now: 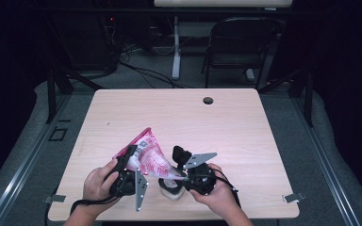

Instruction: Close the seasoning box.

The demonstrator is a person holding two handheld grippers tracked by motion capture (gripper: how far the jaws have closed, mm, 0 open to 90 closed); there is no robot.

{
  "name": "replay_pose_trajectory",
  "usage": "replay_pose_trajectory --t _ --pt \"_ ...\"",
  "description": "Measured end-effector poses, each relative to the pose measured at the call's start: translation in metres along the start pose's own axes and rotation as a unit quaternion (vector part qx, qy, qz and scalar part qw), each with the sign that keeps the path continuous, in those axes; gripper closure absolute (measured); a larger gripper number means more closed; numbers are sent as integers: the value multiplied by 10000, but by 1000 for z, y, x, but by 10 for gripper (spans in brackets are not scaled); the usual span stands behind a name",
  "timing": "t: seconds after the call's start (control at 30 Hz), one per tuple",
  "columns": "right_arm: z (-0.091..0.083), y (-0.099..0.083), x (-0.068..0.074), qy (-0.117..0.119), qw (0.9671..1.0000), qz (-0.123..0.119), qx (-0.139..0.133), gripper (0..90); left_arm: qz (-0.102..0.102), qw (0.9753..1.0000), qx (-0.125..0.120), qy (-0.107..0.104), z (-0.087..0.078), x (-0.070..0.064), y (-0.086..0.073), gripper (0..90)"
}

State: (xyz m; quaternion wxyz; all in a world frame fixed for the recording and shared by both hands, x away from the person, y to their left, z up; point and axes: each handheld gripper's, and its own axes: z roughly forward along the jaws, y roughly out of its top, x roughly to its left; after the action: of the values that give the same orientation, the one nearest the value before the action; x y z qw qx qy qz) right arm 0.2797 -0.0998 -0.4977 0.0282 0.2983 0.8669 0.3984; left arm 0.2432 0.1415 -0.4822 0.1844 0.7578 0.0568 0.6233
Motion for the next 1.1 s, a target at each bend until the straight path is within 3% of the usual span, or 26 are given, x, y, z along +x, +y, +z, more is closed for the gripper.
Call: replay_pose_trajectory --t 0.27,1.1 --pt "0 0 0 -8 10000 3 -8 900 -71 10000 -40 11 0 0 0 704" --pt "0 -1 0 -9 10000 5 -18 900 139 9999 5 -13 0 0 1 704"
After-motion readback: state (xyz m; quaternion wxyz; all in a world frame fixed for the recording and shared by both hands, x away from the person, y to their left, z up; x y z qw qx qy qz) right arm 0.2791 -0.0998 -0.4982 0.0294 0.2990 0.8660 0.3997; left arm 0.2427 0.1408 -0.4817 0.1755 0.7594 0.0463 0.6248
